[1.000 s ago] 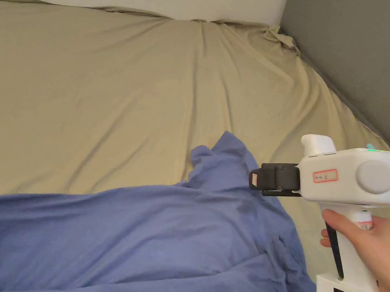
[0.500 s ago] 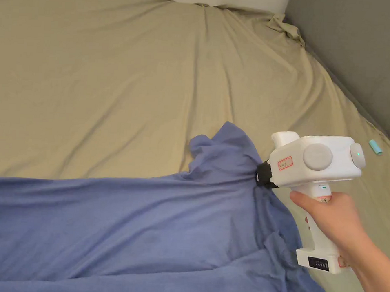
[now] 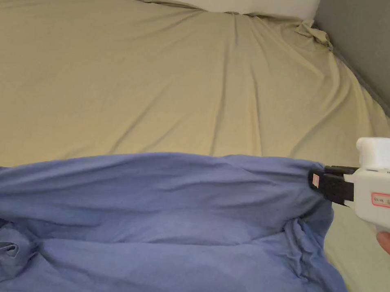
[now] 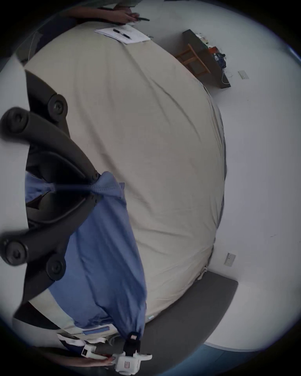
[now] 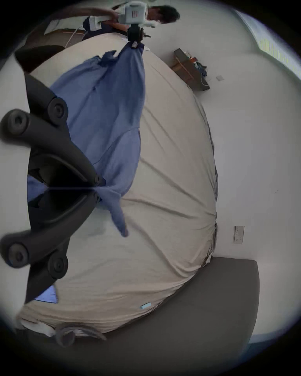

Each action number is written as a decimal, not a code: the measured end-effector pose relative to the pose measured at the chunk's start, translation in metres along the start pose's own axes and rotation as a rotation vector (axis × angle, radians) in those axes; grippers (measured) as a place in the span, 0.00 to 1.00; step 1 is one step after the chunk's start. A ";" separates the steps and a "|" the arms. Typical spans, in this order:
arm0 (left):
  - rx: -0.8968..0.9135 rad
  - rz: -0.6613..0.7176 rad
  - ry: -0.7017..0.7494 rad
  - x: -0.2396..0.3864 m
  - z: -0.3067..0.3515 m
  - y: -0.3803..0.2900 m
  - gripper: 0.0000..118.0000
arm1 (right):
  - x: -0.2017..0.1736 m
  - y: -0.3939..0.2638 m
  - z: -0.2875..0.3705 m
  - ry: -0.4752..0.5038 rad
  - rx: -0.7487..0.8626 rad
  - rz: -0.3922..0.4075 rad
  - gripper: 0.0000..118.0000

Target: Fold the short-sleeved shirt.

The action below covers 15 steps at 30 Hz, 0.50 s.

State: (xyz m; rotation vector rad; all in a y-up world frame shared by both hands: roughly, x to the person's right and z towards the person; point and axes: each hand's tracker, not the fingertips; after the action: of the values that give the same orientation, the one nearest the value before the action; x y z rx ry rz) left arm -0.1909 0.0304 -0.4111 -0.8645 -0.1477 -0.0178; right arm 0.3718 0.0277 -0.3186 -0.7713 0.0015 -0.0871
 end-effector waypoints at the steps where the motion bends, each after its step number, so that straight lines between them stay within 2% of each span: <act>1: -0.021 -0.010 0.010 0.001 0.004 -0.012 0.03 | 0.000 -0.017 0.012 0.002 0.003 -0.007 0.02; 5: -0.128 -0.015 0.031 0.001 0.008 -0.059 0.03 | 0.010 -0.089 0.039 0.008 -0.047 -0.118 0.02; 10: -0.240 -0.021 0.047 0.004 -0.007 -0.095 0.03 | 0.020 -0.145 0.030 0.003 -0.179 -0.190 0.02; 15: -0.278 -0.034 0.080 0.004 -0.023 -0.102 0.03 | 0.026 -0.158 0.008 -0.013 -0.218 -0.173 0.02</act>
State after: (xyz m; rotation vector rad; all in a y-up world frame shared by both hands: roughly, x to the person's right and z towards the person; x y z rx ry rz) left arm -0.1918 -0.0533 -0.3480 -1.1370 -0.0860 -0.1067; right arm 0.3855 -0.0810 -0.2020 -0.9886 -0.0688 -0.2497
